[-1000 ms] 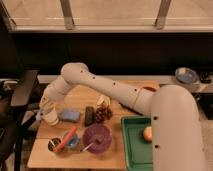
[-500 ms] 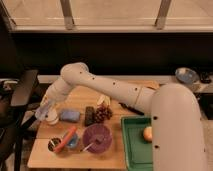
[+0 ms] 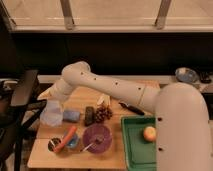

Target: Place towel in paper cup

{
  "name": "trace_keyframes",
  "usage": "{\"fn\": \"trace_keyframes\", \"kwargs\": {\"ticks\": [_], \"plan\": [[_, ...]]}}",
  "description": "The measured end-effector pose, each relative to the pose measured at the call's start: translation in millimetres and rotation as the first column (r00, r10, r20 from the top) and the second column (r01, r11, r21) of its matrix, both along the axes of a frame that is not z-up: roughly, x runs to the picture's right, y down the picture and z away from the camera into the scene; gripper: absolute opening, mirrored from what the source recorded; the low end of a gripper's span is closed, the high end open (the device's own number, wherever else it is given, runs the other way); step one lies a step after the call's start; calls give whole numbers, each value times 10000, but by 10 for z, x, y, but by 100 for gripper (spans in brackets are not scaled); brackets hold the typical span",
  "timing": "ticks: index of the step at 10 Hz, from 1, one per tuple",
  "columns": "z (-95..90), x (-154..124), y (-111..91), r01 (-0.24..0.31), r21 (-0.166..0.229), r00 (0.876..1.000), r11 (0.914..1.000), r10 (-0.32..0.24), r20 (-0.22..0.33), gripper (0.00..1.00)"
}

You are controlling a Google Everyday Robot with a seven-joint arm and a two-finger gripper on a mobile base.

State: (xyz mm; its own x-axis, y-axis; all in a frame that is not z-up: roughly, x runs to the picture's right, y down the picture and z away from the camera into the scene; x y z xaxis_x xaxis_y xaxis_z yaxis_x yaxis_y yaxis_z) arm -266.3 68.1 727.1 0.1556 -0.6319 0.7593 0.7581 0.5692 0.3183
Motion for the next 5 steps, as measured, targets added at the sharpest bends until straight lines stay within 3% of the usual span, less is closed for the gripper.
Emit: {"fn": "trace_keyframes", "kwargs": {"ticks": [3, 5], "plan": [[38, 213, -212, -194, 636, 9955, 9978, 251, -910, 74], [169, 460, -335, -445, 711, 9843, 9965, 559, -1676, 74]]}}
